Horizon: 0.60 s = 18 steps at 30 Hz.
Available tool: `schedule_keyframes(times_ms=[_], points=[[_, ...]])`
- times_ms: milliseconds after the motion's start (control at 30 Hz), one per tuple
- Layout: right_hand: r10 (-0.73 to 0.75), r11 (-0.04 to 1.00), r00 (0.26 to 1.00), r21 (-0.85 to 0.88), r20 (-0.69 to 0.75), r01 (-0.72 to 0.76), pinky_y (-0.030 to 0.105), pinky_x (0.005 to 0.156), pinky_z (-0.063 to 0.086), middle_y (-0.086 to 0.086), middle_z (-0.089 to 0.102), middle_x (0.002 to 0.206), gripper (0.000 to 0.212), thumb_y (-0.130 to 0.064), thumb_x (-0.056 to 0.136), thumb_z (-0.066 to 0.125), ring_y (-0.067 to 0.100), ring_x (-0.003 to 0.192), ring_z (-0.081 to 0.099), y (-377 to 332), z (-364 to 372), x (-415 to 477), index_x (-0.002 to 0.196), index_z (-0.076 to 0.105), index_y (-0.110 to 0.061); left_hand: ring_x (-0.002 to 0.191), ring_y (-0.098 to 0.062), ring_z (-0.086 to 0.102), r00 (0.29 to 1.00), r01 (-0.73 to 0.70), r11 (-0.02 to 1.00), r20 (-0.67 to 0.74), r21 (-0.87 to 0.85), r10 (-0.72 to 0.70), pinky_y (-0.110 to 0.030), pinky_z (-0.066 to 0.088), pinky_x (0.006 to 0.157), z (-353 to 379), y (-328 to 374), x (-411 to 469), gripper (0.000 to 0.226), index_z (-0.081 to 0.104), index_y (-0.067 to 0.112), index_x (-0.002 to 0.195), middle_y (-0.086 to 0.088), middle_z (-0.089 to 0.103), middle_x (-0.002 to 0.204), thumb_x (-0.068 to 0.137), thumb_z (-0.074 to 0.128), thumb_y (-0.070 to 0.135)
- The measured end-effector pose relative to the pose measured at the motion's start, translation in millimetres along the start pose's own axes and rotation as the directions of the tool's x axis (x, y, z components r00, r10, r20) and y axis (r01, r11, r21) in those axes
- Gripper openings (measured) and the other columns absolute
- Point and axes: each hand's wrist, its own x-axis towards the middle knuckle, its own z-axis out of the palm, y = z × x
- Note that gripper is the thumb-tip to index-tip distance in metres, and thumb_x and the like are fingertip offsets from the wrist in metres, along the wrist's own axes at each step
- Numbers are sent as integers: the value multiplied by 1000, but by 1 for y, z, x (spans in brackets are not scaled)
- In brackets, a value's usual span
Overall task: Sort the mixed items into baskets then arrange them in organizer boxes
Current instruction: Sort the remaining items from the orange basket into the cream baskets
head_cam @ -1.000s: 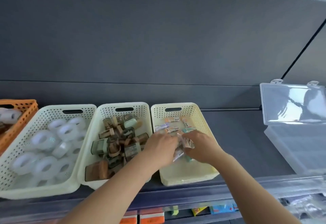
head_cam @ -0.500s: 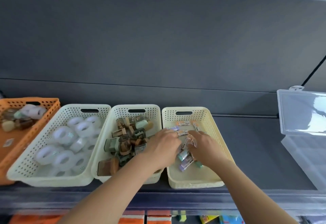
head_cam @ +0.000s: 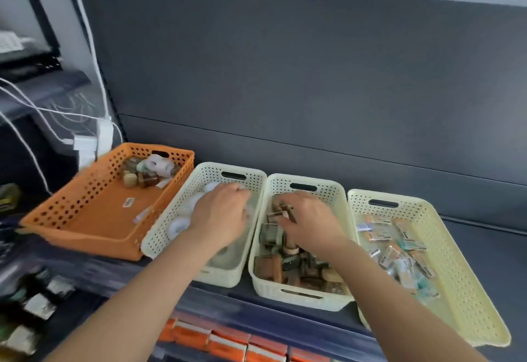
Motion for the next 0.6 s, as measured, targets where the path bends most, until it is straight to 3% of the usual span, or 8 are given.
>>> schedule_keyframes(times_ms=[100,200,333,500,600], points=[[-58,998,998,23,30,57,33,93,44,-1,57,126,40,-28,89,59,20,116,52,-42,22,28,128,56,-21,100,-17,53,998,56,998,-12,16,-56,-27,41,66,-12,-52,-10,28,60,23,116,5,57,107,89,55,20],[-83,996,995,48,53,81,33,90,46,-2,56,127,38,-30,89,59,19,115,53,-85,45,55,126,57,-23,96,-19,54,992,122,991,14,45,-123,-32,47,63,-21,-105,-19,26,60,23,111,4,56,103,86,56,16],[-119,992,991,46,65,116,26,89,39,-3,59,123,36,-31,89,59,17,115,53,-139,78,89,125,59,-26,103,-21,54,986,164,986,31,35,-165,-36,52,73,-24,-173,-25,28,61,24,115,2,59,111,88,56,18],[-128,991,987,49,94,124,35,90,46,3,62,116,34,-27,86,63,21,110,55,-192,113,124,118,63,-19,112,-20,53,974,179,982,127,58,-185,-37,52,84,-16,-242,-29,29,63,20,115,1,57,122,88,58,14],[-121,992,980,-7,157,123,34,93,46,1,62,116,32,-28,86,62,20,113,53,-209,130,141,117,64,-20,110,-20,53,963,190,980,182,62,-199,-35,52,84,-9,-271,-27,29,63,19,117,0,56,120,89,59,15]])
